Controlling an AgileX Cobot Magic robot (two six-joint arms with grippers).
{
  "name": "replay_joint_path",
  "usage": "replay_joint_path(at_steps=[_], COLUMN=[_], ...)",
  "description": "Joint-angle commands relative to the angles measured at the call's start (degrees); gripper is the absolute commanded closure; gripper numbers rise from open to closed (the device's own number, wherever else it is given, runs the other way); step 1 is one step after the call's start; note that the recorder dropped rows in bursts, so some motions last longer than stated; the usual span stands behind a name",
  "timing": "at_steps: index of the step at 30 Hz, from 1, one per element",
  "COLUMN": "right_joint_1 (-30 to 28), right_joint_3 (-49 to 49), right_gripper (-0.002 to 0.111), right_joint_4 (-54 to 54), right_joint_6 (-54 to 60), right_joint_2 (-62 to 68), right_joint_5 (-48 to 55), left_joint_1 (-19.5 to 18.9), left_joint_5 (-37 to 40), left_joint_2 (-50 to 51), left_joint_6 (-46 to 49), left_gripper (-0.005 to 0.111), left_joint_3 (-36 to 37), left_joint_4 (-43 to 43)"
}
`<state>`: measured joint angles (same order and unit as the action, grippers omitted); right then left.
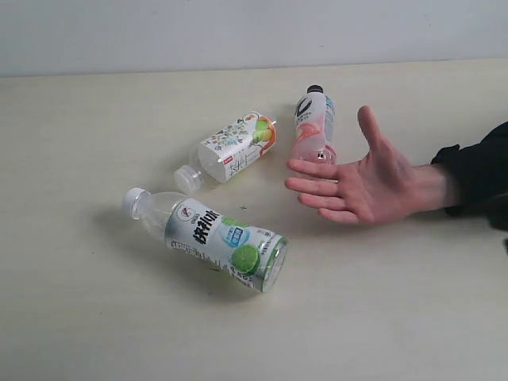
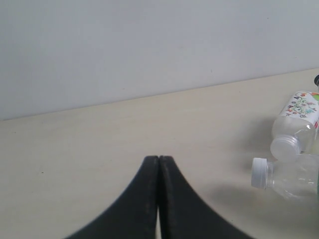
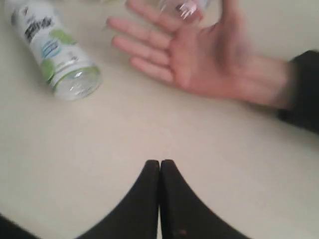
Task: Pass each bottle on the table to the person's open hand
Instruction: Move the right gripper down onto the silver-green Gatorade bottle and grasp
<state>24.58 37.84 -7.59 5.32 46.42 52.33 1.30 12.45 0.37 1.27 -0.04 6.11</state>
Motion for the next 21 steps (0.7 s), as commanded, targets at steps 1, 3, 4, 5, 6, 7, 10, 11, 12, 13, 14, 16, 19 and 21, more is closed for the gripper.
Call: replay_joint_path(at_steps=[1,3,4,5,6,7,10,11,12,13,14,16,19,21], right_joint_1=[0.1,0.1,0.1,0.1,0.1,0.1,1.3,2.1,2.9,4.1,5.3,8.7,13.0,15.6], right_joint_3=[9.7,14.3,16.8,19.0,20.5,22.1,26.7,28.4,30.1,31.8,33.4,37.6,42.2,44.7], right_gripper=[0.108,0.108,0.106,0.103,0.1,0.096,0.082,0.076,0.071,0.064,0.057,0.046,0.038,0.036], right_joint_4=[-10.2,-13.6,-15.0,-16.2,-16.9,-17.7,-18.4,-18.3,-18.2,-17.9,-17.7,-17.6,-11.0,-3.9], right_joint_6=[8.7,12.6,14.6,15.6,16.2,17.7,23.1,23.6,23.6,24.0,25.4,29.4,27.7,21.5], right_joint_2=[20.0,27.1,30.4,33.3,35.3,37.7,44.4,46.4,47.9,49.6,51.2,55.3,60.5,64.2], right_joint_5=[3.3,2.3,1.2,-0.3,-1.5,-2.7,-3.1,-2.6,-2.5,-2.5,-2.5,-2.1,-3.1,-3.4], left_joint_1=[-0.1,-0.1,-0.1,-0.1,-0.1,-0.1,-0.1,-0.1,-0.1,-0.1,-0.1,-0.1,-0.1,-0.1], left_joint_5=[0.0,0.0,0.0,0.0,0.0,0.0,0.0,0.0,0.0,0.0,0.0,0.0,0.0,0.0], left_joint_2=[-0.4,-0.4,-0.4,-0.4,-0.4,-0.4,-0.4,-0.4,-0.4,-0.4,-0.4,-0.4,-0.4,-0.4], left_joint_6=[0.1,0.1,0.1,0.1,0.1,0.1,0.1,0.1,0.1,0.1,0.1,0.1,0.1,0.1], left_gripper=[0.106,0.106,0.106,0.106,0.106,0.106,0.106,0.106,0.106,0.106,0.106,0.106,0.106,0.106], left_joint_3=[0.0,0.0,0.0,0.0,0.0,0.0,0.0,0.0,0.0,0.0,0.0,0.0,0.0,0.0], left_joint_4=[-0.3,-0.3,-0.3,-0.3,-0.3,-0.3,-0.3,-0.3,-0.3,-0.3,-0.3,-0.3,-0.3,-0.3])
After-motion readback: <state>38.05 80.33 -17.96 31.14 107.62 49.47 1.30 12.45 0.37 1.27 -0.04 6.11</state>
